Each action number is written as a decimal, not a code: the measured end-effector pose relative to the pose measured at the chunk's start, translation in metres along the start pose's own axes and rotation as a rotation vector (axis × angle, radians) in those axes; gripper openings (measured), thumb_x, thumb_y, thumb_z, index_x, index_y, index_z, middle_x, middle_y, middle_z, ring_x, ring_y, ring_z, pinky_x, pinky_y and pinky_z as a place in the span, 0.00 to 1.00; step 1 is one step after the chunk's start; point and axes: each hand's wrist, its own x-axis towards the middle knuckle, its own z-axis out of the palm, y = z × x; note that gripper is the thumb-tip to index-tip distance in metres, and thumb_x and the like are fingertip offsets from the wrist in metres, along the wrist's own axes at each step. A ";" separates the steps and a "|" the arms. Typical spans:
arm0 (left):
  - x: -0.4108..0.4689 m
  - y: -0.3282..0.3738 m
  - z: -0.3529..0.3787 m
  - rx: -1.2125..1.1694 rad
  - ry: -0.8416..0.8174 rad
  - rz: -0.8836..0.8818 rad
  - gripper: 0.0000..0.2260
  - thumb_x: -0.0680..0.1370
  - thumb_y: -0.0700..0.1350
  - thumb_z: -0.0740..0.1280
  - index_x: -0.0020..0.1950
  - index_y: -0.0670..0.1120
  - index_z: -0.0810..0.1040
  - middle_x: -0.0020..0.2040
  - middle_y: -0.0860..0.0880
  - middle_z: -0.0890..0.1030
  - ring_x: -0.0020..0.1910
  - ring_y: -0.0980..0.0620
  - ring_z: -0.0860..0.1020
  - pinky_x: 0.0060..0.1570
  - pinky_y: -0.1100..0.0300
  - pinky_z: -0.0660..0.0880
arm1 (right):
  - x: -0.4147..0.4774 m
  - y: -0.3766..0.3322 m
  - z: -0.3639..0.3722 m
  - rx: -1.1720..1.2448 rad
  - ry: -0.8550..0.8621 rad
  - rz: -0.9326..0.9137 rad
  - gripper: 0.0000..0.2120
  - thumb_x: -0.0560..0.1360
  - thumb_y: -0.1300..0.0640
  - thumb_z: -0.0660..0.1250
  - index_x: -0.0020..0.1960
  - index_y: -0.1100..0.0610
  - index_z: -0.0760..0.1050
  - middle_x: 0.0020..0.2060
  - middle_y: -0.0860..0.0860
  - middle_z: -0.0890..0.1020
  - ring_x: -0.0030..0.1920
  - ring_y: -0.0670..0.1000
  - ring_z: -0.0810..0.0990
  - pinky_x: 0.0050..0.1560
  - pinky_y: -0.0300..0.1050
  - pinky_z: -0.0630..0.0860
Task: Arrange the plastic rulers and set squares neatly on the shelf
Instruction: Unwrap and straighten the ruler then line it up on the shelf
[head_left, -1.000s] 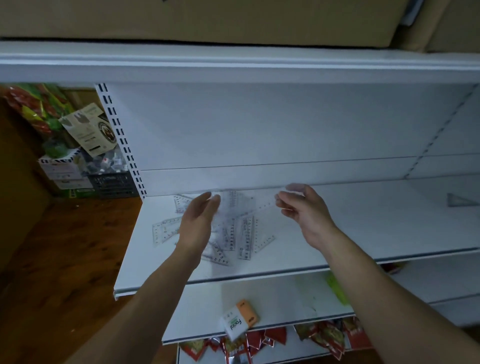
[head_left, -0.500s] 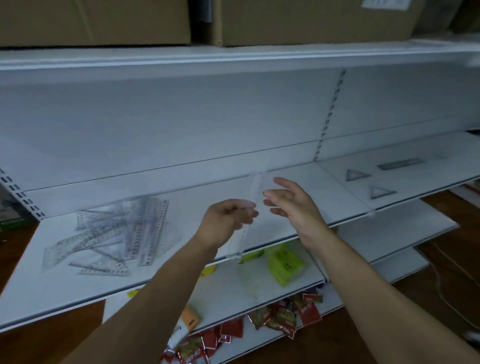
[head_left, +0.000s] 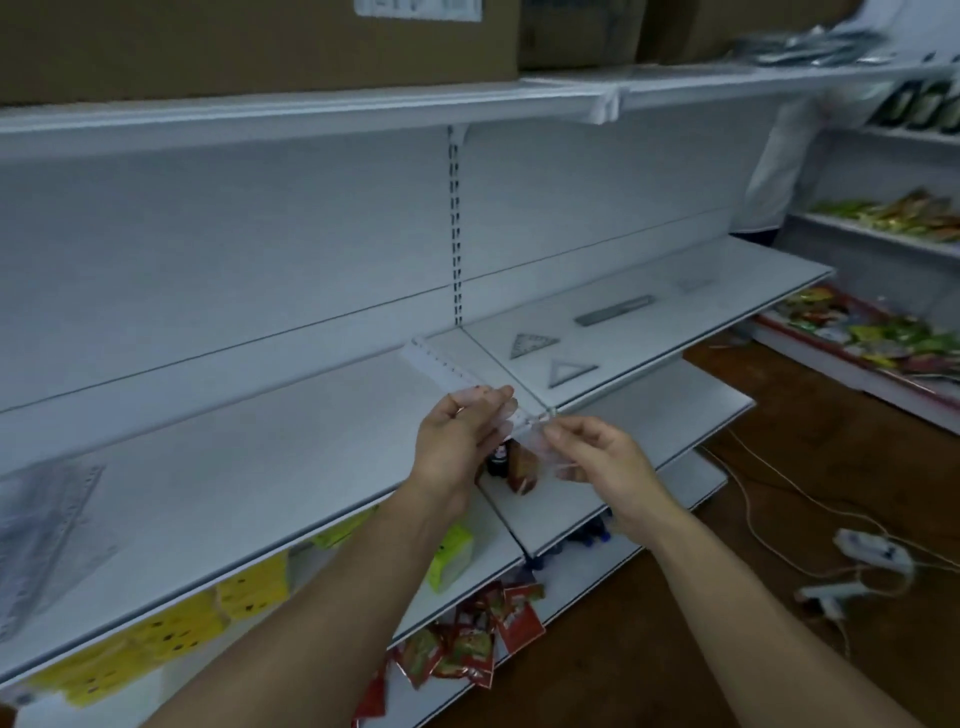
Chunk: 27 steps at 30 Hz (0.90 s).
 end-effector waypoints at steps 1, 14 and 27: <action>0.006 -0.005 0.010 -0.007 -0.015 -0.004 0.04 0.76 0.38 0.68 0.46 0.44 0.74 0.50 0.45 0.85 0.51 0.49 0.83 0.49 0.60 0.79 | 0.001 0.001 -0.011 0.004 0.014 0.004 0.03 0.76 0.62 0.66 0.48 0.57 0.79 0.39 0.48 0.85 0.40 0.46 0.83 0.38 0.37 0.78; 0.127 -0.052 0.100 -0.075 -0.110 -0.033 0.13 0.78 0.42 0.66 0.63 0.45 0.75 0.57 0.48 0.83 0.56 0.52 0.81 0.51 0.63 0.77 | 0.080 0.001 -0.151 -0.036 0.303 0.011 0.04 0.75 0.64 0.67 0.49 0.57 0.78 0.41 0.54 0.83 0.38 0.46 0.80 0.38 0.36 0.74; 0.300 -0.062 0.178 0.103 0.010 0.074 0.06 0.75 0.35 0.69 0.50 0.43 0.80 0.43 0.47 0.83 0.40 0.56 0.82 0.42 0.66 0.79 | 0.241 -0.033 -0.260 -0.180 0.283 0.002 0.06 0.75 0.60 0.68 0.52 0.56 0.80 0.43 0.51 0.85 0.40 0.44 0.81 0.42 0.37 0.74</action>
